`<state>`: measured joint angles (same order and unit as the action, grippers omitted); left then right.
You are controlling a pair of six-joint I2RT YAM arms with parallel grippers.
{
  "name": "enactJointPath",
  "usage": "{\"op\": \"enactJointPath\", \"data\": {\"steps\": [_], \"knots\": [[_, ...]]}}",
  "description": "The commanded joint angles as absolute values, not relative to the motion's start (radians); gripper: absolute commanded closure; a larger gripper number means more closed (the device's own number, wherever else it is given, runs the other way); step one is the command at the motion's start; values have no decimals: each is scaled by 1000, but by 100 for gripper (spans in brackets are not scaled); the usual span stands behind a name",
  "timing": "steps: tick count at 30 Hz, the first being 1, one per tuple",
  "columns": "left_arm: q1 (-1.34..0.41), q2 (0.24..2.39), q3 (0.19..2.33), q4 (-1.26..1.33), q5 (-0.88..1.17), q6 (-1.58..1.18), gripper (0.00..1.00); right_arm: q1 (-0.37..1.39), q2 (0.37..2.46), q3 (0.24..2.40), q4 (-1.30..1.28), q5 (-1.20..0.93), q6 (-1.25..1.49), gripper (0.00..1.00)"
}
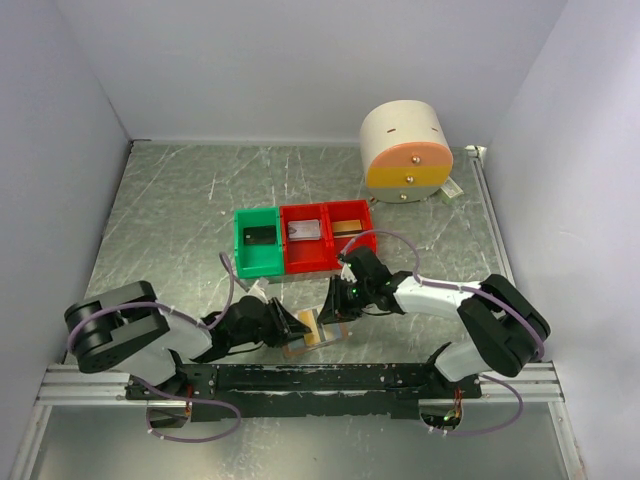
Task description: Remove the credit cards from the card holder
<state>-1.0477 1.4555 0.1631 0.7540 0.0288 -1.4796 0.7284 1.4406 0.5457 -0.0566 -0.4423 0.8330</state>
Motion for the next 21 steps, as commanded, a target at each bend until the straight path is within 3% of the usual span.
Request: {"op": "enactJointPath", "data": {"steps": [1,14,21], "knots": [[-1044,1530,94,983,0,-1533,61,733,1481,501,-103,-396,820,78],[-1042,1649,104,1140,34,-1522,67,732,1480,469,-101,-393,821,78],[-1043,1632,90,1118,27,-1521,90,728,1490,511,-165,-336,775,78]]}}
